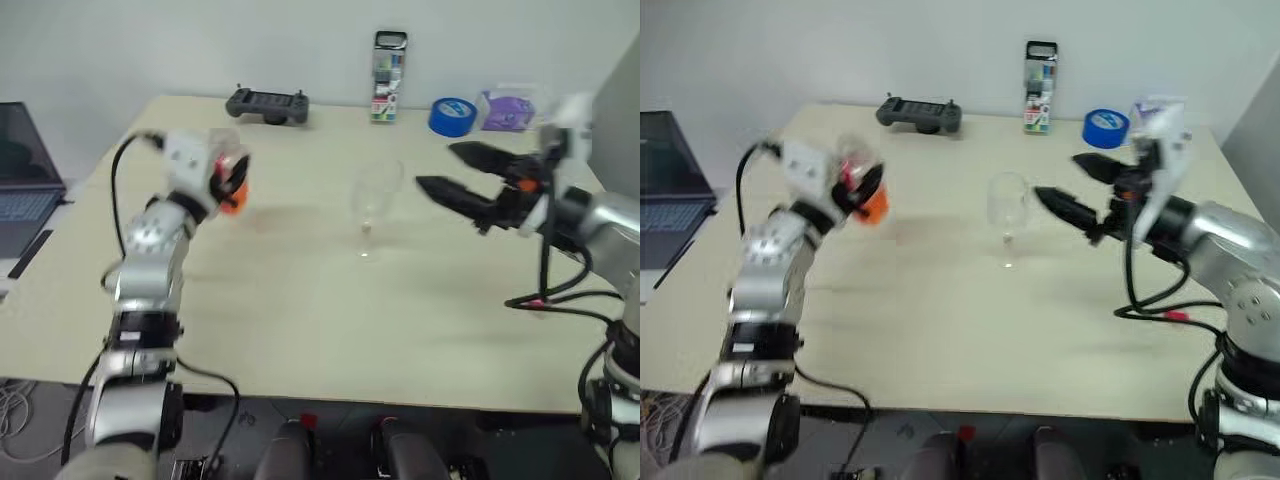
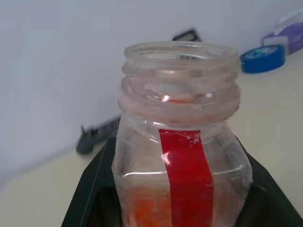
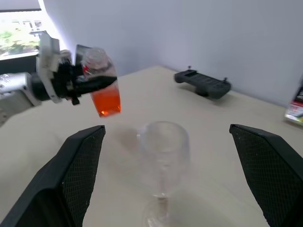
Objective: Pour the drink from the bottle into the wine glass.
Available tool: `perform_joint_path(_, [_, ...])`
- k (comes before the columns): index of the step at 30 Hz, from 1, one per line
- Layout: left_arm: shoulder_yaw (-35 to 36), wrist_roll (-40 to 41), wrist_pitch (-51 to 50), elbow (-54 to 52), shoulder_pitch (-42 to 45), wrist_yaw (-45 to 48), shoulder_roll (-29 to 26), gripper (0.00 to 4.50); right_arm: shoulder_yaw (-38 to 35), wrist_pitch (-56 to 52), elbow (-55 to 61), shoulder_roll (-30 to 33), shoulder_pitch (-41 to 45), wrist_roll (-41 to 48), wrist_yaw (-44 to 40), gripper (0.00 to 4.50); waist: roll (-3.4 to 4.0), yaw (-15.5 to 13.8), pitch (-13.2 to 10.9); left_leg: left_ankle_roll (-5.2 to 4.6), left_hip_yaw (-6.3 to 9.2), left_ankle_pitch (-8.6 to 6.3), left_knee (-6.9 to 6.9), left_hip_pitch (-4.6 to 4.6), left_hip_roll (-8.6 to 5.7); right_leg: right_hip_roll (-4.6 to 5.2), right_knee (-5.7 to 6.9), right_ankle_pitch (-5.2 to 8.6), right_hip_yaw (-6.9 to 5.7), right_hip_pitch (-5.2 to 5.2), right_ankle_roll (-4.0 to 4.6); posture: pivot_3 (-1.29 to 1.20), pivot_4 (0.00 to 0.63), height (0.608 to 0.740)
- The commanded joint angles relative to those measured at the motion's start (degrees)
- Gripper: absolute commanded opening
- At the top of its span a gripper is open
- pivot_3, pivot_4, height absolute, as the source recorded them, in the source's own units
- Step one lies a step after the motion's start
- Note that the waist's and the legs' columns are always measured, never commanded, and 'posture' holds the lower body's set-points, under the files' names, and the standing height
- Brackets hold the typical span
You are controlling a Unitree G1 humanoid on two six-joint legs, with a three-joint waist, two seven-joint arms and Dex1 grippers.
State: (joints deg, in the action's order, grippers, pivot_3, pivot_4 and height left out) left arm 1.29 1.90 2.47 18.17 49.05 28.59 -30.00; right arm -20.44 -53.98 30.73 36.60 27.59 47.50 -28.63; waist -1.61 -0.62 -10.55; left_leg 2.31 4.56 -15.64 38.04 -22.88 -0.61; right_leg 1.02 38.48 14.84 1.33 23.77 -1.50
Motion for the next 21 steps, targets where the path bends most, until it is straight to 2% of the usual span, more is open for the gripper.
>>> perform_joint_path(1, [-4.9, -4.9, 9.0, 5.5, 4.3, 2.0, 0.6, 1.89, 0.9, 6.1, 4.4, 0.8, -4.4, -2.9, -1.9, 4.5, 0.08, 0.4, 0.0, 0.0, -0.04, 0.0, -0.02, 0.0, -0.04, 0.04, 0.0, 0.01, 0.03, 0.0, -0.02, 0.0, 0.15, 0.74])
perform_joint_path(5, [-8.9, -9.8, 18.1, 15.0, 9.2, 1.3, 1.9, 1.89, 3.3, 8.0, 6.8, 0.7, -8.6, -3.9, -1.7, 4.5, 0.09, 1.5, 0.0, -0.02, -0.19, -0.01, -0.08, 0.23, 0.02, 0.02, 0.12, 0.02, 0.46, 0.04, -0.04, 0.0, 0.15, 0.74])
perform_joint_path(10, [-12.5, -16.0, 26.5, 24.5, 13.7, -2.2, 2.4, 1.87, 4.4, 9.4, 7.3, 1.0, -9.9, -4.3, -1.0, 4.5, 0.08, 2.3, 0.0, -0.04, -0.26, 0.0, -0.06, 0.26, 0.13, -0.34, 0.32, 0.02, 0.51, 0.09, -0.03, 0.0, 0.15, 0.74])
perform_joint_path(16, [-13.7, -20.0, 33.2, 31.6, 17.9, -6.7, 3.2, 1.87, 4.9, 10.6, 8.9, 0.9, -10.9, -5.1, 0.4, 4.5, 0.07, 2.3, 0.0, -0.04, -0.29, 0.01, -0.04, 0.1, 0.12, -0.38, 0.4, 0.02, 0.54, 0.28, -0.04, 0.0, 0.15, 0.74])
perform_joint_path(21, [-17.4, -26.3, 39.0, 35.6, 20.2, -10.6, 2.5, 1.85, 5.6, 11.0, 9.9, 0.5, -11.9, -5.3, 1.4, 4.5, 0.07, 2.2, 0.0, -0.05, -0.33, 0.01, -0.04, 0.09, 0.1, -0.36, 0.39, 0.02, 0.65, 0.31, -0.04, 0.0, 0.15, 0.74])
